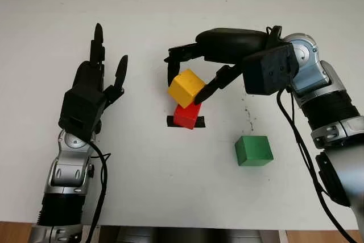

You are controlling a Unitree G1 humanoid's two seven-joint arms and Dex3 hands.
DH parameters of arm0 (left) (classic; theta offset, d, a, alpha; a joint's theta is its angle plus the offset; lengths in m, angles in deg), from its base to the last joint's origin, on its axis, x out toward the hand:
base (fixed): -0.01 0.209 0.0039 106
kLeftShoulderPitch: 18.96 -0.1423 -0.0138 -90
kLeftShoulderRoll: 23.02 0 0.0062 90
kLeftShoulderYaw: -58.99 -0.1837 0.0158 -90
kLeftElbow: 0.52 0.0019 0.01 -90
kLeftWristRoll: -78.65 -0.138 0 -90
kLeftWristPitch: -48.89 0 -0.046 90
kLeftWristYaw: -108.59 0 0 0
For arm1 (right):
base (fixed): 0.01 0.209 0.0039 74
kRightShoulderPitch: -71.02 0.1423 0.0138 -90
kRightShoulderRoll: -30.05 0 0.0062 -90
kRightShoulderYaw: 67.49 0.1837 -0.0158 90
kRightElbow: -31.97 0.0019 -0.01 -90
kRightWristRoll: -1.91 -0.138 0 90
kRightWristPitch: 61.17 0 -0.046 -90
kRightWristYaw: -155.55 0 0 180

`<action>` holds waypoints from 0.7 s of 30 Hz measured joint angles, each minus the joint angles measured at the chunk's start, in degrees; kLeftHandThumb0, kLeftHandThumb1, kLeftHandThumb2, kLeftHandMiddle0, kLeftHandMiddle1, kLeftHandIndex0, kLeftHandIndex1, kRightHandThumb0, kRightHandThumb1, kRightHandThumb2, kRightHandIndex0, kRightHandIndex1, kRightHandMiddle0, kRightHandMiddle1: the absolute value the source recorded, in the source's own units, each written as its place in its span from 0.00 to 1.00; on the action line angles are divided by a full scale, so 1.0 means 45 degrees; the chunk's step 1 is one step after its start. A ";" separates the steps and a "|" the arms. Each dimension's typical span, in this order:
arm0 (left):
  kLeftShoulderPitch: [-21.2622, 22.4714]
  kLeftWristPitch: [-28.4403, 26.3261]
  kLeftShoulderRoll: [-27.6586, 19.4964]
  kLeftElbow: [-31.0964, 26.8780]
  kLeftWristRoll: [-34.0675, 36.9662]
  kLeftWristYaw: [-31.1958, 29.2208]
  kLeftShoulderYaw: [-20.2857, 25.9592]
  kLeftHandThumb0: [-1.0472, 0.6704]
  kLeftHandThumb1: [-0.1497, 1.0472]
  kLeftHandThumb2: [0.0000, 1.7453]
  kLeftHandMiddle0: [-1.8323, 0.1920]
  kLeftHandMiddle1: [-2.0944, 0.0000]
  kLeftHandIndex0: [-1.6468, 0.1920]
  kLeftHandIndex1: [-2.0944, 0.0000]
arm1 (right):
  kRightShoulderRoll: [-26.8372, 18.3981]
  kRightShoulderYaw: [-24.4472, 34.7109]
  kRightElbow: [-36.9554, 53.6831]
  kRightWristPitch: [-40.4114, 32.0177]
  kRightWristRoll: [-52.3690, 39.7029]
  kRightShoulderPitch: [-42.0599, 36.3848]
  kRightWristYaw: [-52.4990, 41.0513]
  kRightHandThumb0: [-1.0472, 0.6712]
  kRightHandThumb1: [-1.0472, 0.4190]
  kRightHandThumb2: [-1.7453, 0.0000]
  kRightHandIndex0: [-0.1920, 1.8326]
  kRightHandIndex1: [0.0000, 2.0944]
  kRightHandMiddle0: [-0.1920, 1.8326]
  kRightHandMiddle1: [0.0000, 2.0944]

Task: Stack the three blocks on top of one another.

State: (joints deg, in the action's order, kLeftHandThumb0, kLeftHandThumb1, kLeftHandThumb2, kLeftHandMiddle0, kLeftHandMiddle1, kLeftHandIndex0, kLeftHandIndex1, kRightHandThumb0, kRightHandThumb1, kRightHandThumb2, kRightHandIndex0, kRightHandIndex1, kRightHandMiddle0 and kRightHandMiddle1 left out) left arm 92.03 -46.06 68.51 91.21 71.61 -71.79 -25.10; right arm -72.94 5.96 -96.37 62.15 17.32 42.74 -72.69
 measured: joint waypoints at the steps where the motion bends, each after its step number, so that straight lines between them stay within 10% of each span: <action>1: 0.0000 0.0002 0.0001 -0.0001 -0.0001 0.0030 0.0000 0.11 1.00 0.36 0.99 0.97 0.99 0.98 | -0.0005 -0.0023 -0.0014 0.0001 0.0024 0.0032 -0.0071 0.36 0.07 0.97 0.27 0.02 0.31 0.71; 21: -0.0099 0.0291 0.0032 0.0000 0.0014 0.0084 -0.0085 0.12 1.00 0.37 1.00 0.99 1.00 0.99 | -0.0172 -0.0163 -0.0344 0.0172 0.0134 0.0498 -0.0773 0.37 0.06 0.97 0.27 0.02 0.32 0.69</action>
State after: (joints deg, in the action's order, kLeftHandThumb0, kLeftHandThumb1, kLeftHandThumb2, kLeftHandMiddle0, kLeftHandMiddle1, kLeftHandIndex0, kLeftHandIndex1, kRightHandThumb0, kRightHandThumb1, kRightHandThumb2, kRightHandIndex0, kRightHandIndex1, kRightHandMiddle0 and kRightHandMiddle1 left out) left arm 91.58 -44.75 68.65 91.21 71.68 -71.41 -25.48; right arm -73.71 5.23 -97.92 62.93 17.93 44.98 -76.17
